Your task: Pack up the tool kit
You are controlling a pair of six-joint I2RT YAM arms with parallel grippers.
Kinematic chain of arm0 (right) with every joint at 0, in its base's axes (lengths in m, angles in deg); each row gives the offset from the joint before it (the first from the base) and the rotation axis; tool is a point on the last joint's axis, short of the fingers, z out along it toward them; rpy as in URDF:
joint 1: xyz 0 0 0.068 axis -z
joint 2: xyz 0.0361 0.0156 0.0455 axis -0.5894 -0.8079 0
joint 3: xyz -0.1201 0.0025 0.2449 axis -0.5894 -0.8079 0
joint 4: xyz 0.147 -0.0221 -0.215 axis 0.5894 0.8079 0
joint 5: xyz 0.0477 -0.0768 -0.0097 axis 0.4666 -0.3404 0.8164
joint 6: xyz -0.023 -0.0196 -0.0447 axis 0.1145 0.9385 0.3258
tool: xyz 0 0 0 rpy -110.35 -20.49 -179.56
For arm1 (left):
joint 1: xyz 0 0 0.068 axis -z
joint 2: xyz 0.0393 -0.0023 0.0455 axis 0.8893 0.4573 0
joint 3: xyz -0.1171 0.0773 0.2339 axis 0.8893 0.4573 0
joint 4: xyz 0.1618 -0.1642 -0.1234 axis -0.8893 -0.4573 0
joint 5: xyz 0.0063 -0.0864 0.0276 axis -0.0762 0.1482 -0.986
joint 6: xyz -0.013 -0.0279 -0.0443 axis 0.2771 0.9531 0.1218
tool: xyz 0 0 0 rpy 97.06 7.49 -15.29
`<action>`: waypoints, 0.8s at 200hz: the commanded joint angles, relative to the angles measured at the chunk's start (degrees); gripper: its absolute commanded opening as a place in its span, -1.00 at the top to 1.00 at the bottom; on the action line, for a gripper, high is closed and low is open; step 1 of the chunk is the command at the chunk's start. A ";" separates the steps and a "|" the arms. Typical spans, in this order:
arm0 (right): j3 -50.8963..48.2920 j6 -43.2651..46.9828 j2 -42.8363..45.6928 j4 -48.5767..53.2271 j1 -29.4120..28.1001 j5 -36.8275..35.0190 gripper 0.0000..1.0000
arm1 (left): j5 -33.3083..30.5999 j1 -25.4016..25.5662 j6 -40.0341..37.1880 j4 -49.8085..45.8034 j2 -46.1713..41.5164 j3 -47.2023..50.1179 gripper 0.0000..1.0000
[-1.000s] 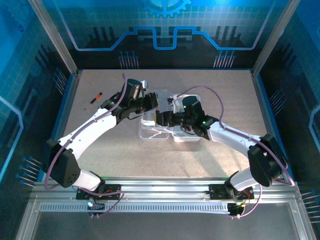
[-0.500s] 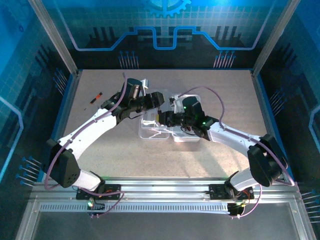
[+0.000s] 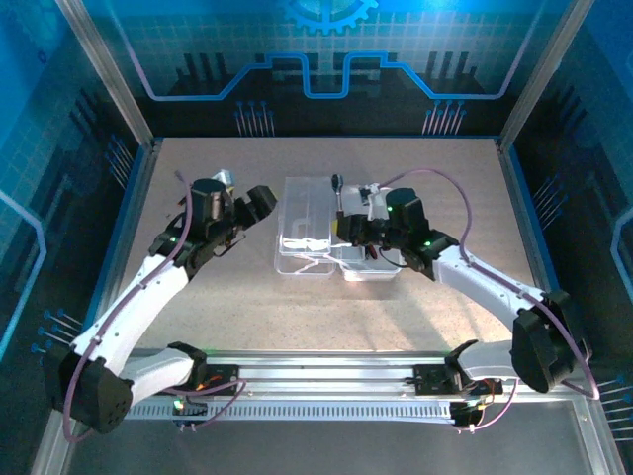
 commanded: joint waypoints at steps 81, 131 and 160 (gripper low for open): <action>-1.68 15.32 4.08 20.57 12.73 -11.15 0.64 | -3.84 -4.86 6.29 -3.00 -4.59 9.73 -0.82; -0.65 16.78 -0.33 22.63 12.58 -11.85 0.64 | -2.17 -4.86 7.42 -2.12 -3.27 10.86 -0.83; 0.97 17.87 -3.15 23.83 11.87 -13.28 0.64 | -2.24 -4.84 7.72 -1.52 -3.40 12.03 -0.84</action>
